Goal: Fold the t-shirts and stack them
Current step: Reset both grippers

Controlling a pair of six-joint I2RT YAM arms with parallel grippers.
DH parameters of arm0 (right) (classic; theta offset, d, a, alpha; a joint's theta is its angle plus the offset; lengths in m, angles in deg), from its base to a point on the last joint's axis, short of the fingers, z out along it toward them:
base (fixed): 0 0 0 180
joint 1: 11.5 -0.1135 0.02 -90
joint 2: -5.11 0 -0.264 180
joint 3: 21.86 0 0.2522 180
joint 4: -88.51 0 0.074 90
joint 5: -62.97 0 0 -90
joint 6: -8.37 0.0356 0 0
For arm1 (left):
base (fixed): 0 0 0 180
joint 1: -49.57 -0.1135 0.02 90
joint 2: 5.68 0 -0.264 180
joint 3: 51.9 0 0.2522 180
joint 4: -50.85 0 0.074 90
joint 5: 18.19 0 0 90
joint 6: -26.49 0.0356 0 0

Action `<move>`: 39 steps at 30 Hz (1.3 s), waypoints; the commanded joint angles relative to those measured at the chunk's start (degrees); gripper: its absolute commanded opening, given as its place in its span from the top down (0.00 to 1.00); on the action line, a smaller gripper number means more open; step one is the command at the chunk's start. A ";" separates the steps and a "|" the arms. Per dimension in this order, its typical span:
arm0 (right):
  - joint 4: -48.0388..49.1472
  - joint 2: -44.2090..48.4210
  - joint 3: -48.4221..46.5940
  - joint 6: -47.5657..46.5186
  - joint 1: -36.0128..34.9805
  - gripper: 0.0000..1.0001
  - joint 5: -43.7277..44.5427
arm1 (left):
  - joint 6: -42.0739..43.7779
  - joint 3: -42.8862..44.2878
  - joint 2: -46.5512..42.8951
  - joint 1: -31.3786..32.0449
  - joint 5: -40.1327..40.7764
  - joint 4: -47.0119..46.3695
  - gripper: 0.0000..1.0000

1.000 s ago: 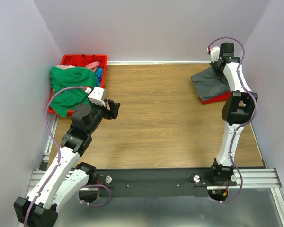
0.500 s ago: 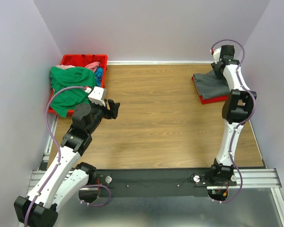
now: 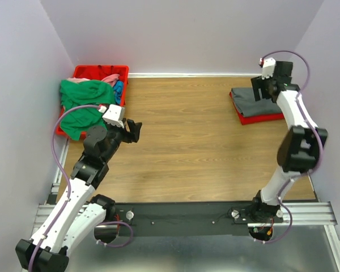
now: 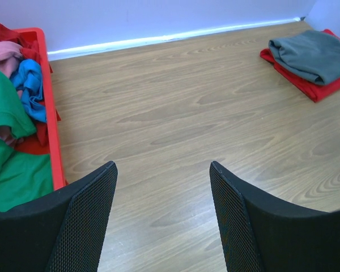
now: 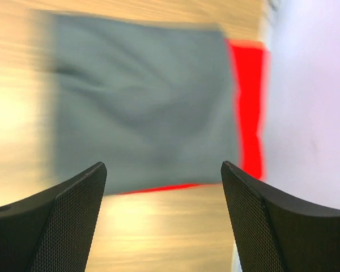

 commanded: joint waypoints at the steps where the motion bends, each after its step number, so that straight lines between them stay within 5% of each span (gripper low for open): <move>1: 1.35 12.28 10.56 0.27 0.22 0.12 -26.87 | 0.84 0.63 -1.47 0.10 2.29 -0.19 0.26; 3: 0.82 17.90 14.19 -0.18 0.22 0.12 -36.12 | 0.84 0.63 -1.90 0.19 2.20 -0.28 0.25; 8: 1.17 19.87 18.34 5.78 0.22 0.15 -36.27 | 0.75 0.54 -2.43 0.10 1.67 -0.45 0.25; 12: 1.08 14.07 15.10 9.22 0.23 0.49 -37.06 | 0.75 0.46 -2.78 0.10 1.59 -0.28 0.25; 13: 1.17 13.02 14.31 9.66 0.22 0.66 -36.27 | 0.67 0.46 -2.87 0.10 1.76 -0.19 0.25; 16: 1.17 7.75 10.26 11.07 0.22 0.78 -32.94 | 0.49 0.37 -3.58 0.19 2.20 -0.01 0.25; 23: 1.34 -0.87 5.33 9.40 0.22 0.84 -24.84 | 0.58 0.46 -2.70 0.19 2.64 0.08 0.25; 39: 2.58 -2.91 15.08 7.29 0.49 0.86 -23.34 | 0.75 0.37 -2.08 0.19 2.20 -0.01 0.25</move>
